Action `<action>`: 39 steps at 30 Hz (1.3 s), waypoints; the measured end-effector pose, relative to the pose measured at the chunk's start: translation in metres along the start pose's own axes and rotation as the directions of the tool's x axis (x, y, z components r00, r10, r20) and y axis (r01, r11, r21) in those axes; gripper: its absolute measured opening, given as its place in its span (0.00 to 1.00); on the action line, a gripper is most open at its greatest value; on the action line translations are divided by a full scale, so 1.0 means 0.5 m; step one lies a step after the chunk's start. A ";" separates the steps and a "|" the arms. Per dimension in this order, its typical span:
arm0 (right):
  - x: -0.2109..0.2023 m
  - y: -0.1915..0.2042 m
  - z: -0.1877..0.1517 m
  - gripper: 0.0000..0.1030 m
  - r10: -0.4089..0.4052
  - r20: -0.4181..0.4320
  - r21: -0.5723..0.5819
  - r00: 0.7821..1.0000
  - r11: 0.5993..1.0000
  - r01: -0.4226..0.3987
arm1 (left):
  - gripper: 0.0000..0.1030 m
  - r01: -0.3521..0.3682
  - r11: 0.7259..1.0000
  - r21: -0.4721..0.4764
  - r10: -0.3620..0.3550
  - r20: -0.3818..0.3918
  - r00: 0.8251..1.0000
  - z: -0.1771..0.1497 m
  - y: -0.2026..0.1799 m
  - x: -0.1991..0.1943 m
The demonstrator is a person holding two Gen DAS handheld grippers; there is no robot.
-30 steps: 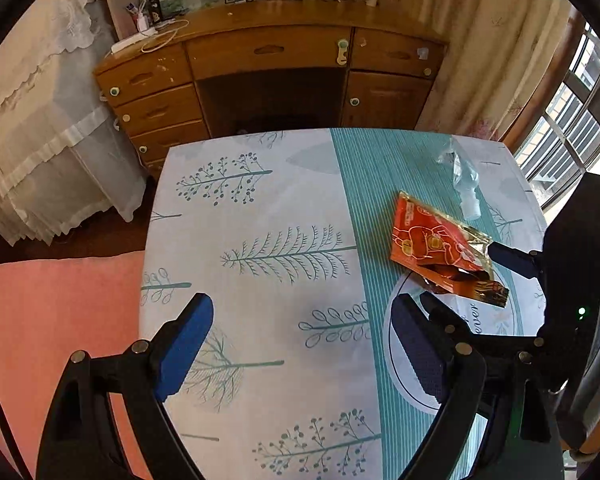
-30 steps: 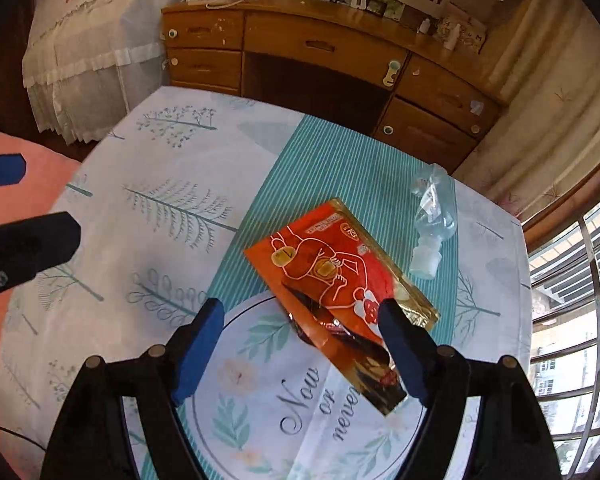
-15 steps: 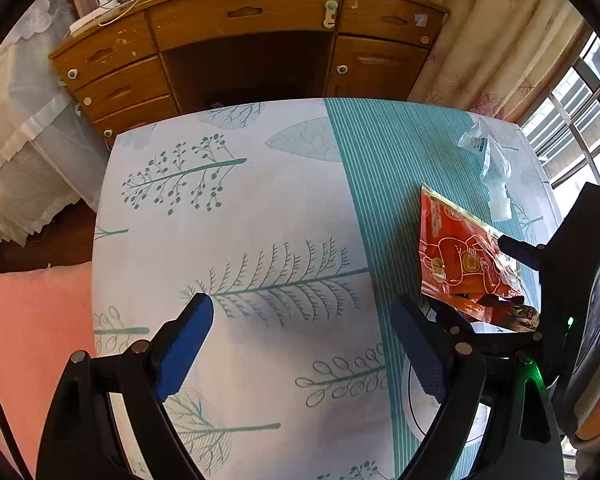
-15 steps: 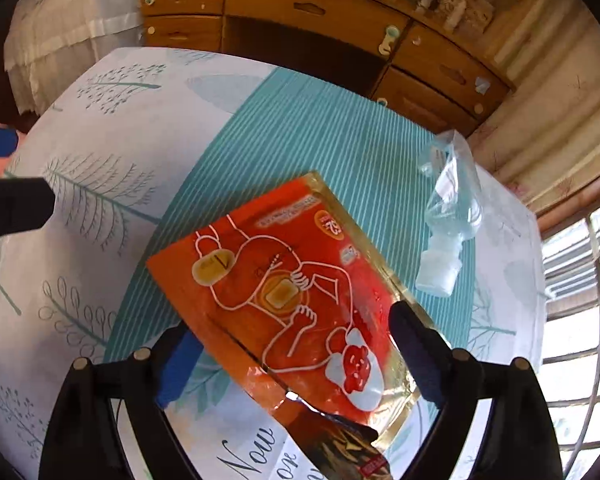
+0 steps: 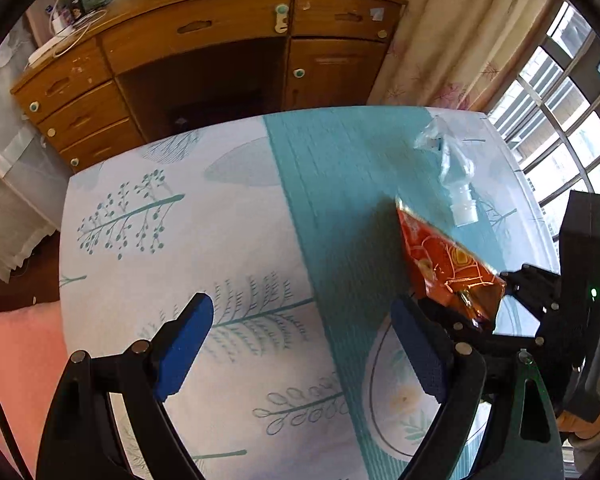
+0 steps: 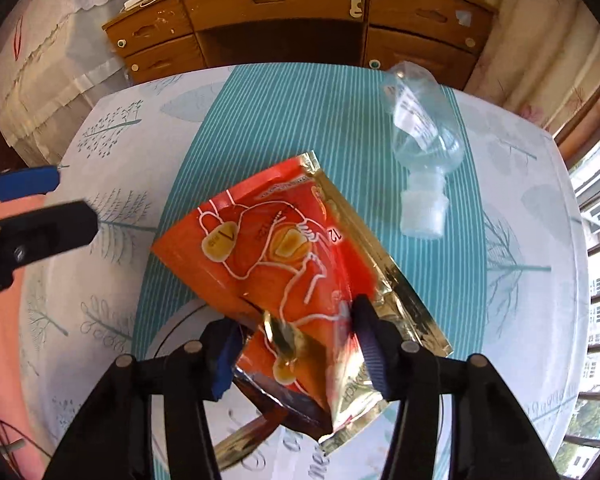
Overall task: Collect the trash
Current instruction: 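Grasp the orange foil packet with the right tool while the left tool grasps the clear plastic bottle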
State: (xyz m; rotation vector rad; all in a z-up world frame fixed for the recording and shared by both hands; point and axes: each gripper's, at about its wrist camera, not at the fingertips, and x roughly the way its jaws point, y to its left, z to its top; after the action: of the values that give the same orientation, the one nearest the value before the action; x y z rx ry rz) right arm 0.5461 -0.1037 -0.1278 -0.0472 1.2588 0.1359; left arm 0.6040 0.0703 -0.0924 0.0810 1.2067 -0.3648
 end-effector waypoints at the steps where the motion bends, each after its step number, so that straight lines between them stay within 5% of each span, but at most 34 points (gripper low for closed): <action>1: -0.009 -0.007 -0.006 0.49 0.011 -0.004 0.008 1.000 1.000 -0.011 | 0.87 0.007 1.000 0.010 -0.007 0.003 1.000 0.005 -0.009 -0.002; 8: -0.078 -0.084 -0.065 0.49 0.017 -0.004 0.101 1.000 0.995 -0.016 | 0.87 0.060 0.995 0.075 -0.061 0.013 0.998 0.050 -0.083 0.004; 17: -0.106 -0.199 -0.084 0.49 -0.076 0.025 0.284 0.997 0.957 0.066 | 0.87 0.114 0.985 0.126 -0.115 0.001 0.993 0.125 -0.183 0.050; 26: -0.065 -0.249 -0.040 0.48 -0.126 0.090 0.393 0.988 0.916 0.081 | 0.84 0.164 0.985 0.053 -0.160 -0.064 0.985 0.216 -0.236 0.148; 39: -0.027 -0.284 -0.017 0.48 -0.103 0.128 0.452 0.986 0.891 0.034 | 0.67 0.187 0.980 -0.062 -0.194 -0.122 0.973 0.245 -0.276 0.245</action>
State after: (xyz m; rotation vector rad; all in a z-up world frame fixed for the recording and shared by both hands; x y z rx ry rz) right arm 0.5522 -0.2462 -0.1231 0.3141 1.1107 -0.2139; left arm 0.7074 -0.1189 -0.1434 -0.0561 1.3542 -0.5035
